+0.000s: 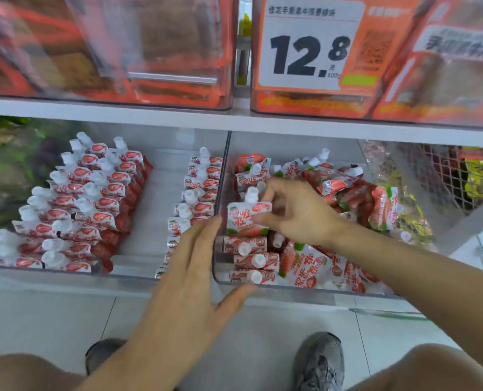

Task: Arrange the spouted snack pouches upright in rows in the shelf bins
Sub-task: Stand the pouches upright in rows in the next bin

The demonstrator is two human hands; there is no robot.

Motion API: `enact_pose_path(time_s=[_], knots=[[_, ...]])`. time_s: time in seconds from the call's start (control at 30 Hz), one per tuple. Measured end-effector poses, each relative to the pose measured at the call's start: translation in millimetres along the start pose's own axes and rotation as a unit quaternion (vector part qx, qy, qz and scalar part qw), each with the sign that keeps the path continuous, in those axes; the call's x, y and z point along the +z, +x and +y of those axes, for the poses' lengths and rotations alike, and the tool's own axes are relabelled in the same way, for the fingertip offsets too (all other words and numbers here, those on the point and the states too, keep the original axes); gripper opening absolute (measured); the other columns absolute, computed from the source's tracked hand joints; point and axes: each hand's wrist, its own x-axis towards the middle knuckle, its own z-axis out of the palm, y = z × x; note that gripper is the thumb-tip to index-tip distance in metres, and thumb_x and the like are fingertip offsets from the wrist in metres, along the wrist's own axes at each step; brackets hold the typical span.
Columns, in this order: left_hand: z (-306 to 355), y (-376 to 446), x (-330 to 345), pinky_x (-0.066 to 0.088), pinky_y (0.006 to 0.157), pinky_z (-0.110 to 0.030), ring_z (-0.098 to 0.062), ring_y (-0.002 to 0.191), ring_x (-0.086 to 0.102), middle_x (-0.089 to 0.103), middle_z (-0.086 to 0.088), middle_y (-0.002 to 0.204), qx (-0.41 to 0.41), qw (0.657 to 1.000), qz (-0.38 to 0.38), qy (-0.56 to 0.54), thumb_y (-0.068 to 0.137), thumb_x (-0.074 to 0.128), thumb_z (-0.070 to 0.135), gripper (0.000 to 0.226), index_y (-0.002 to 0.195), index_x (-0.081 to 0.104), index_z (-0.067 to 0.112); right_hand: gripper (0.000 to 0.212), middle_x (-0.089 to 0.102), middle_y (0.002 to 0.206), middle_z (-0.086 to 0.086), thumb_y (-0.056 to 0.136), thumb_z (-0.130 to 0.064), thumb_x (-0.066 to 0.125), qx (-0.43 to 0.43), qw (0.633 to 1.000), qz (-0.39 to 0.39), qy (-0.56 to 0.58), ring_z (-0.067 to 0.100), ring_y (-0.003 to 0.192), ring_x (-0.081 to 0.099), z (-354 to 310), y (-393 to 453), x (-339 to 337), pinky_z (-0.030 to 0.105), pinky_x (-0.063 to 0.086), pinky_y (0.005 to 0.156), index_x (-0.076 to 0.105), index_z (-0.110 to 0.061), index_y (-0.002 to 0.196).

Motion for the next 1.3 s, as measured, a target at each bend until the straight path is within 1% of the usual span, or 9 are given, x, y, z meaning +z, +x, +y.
enact_pose_path(time_s=[0.2, 0.4, 0.6, 0.7, 0.8, 0.93, 1.0, 1.17, 1.3], knots=[[-3, 2, 4, 0.025, 0.11, -0.019, -0.015, 0.131, 0.039, 0.039, -0.003, 0.141, 0.031, 0.999, 0.012, 0.019, 0.073, 0.075, 0.041, 0.087, 0.145, 0.031, 0.018, 0.029, 0.05, 0.063, -0.005, 0.075, -0.005, 0.068, -0.062, 0.971, -0.073, -0.221, 0.017, 0.059, 0.051, 6, 2, 8, 0.035, 0.043, 0.051, 0.043, -0.02, 0.07], [-4, 1, 0, 0.023, 0.109, -0.018, -0.011, 0.131, 0.038, 0.036, 0.002, 0.144, 0.032, 0.999, 0.002, 0.027, 0.078, 0.065, 0.043, 0.082, 0.147, 0.03, 0.017, 0.049, 0.065, 0.1, -0.011, 0.09, -0.019, 0.069, 0.009, 0.963, -0.197, -0.185, -0.005, 0.059, 0.062, -13, 18, -3, 0.029, 0.055, 0.073, 0.052, -0.031, 0.134], [-3, -2, 2, 0.024, 0.104, -0.018, -0.015, 0.129, 0.036, 0.036, -0.007, 0.145, 0.044, 0.997, -0.007, 0.069, 0.073, 0.069, 0.042, 0.092, 0.149, 0.026, 0.013, 0.011, 0.064, 0.078, -0.01, 0.096, -0.03, 0.06, 0.029, 0.95, -0.243, -0.195, 0.013, 0.07, 0.064, -23, 27, 5, 0.036, 0.052, 0.064, 0.063, -0.029, 0.085], [-3, 1, 3, 0.042, 0.096, -0.025, -0.016, 0.122, 0.044, 0.041, -0.006, 0.139, 0.047, 0.996, 0.007, 0.071, 0.069, 0.074, 0.039, 0.092, 0.146, 0.031, 0.012, 0.028, 0.066, 0.113, -0.017, 0.097, -0.019, 0.056, 0.099, 0.92, -0.343, -0.161, 0.0, 0.084, 0.068, -35, 29, -10, 0.021, 0.051, 0.072, 0.064, -0.036, 0.118], [-2, 3, 0, 0.054, 0.08, -0.033, -0.022, 0.112, 0.058, 0.041, -0.002, 0.137, 0.036, 0.998, 0.004, 0.057, 0.065, 0.082, 0.037, 0.096, 0.144, 0.033, 0.016, 0.074, 0.043, 0.149, -0.012, 0.087, -0.007, 0.067, 0.145, 0.891, -0.393, -0.176, 0.006, 0.129, 0.049, -44, 27, -21, 0.024, 0.043, 0.099, 0.036, -0.034, 0.149], [-2, 4, -2, 0.051, 0.081, -0.028, -0.019, 0.11, 0.057, 0.042, -0.001, 0.136, 0.038, 0.998, 0.004, 0.052, 0.064, 0.082, 0.037, 0.094, 0.142, 0.037, 0.014, 0.078, 0.039, 0.153, -0.009, 0.085, -0.02, 0.072, 0.146, 0.935, -0.29, -0.141, 0.012, 0.135, 0.044, -60, 2, -27, 0.033, 0.043, 0.107, 0.031, -0.038, 0.149], [-2, 4, -3, 0.051, 0.082, -0.028, -0.018, 0.111, 0.056, 0.04, 0.0, 0.137, 0.037, 0.998, 0.001, 0.042, 0.066, 0.081, 0.037, 0.092, 0.143, 0.035, 0.015, 0.072, 0.053, 0.136, -0.009, 0.084, -0.025, 0.075, 0.17, 0.963, -0.208, -0.038, 0.008, 0.115, 0.06, -63, -22, -32, 0.033, 0.052, 0.096, 0.038, -0.043, 0.143], [-5, 2, -2, 0.052, 0.081, -0.03, -0.02, 0.108, 0.06, 0.038, 0.002, 0.138, 0.035, 0.999, -0.002, 0.033, 0.067, 0.081, 0.035, 0.092, 0.143, 0.031, 0.021, 0.066, 0.07, 0.086, -0.009, 0.08, -0.036, 0.079, 0.224, 0.955, -0.192, -0.017, 0.002, 0.07, 0.065, -51, -54, -3, 0.023, 0.05, 0.067, 0.039, -0.036, 0.132], [-5, 2, -1, 0.051, 0.084, -0.031, -0.019, 0.115, 0.055, 0.034, 0.005, 0.14, 0.036, 0.999, -0.001, 0.009, 0.071, 0.073, 0.039, 0.087, 0.145, 0.029, 0.024, 0.064, 0.075, 0.085, 0.002, 0.074, -0.034, 0.085, 0.236, 0.952, -0.14, 0.133, 0.017, 0.078, 0.073, -36, -54, 8, 0.044, 0.057, 0.085, 0.043, -0.033, 0.122]])
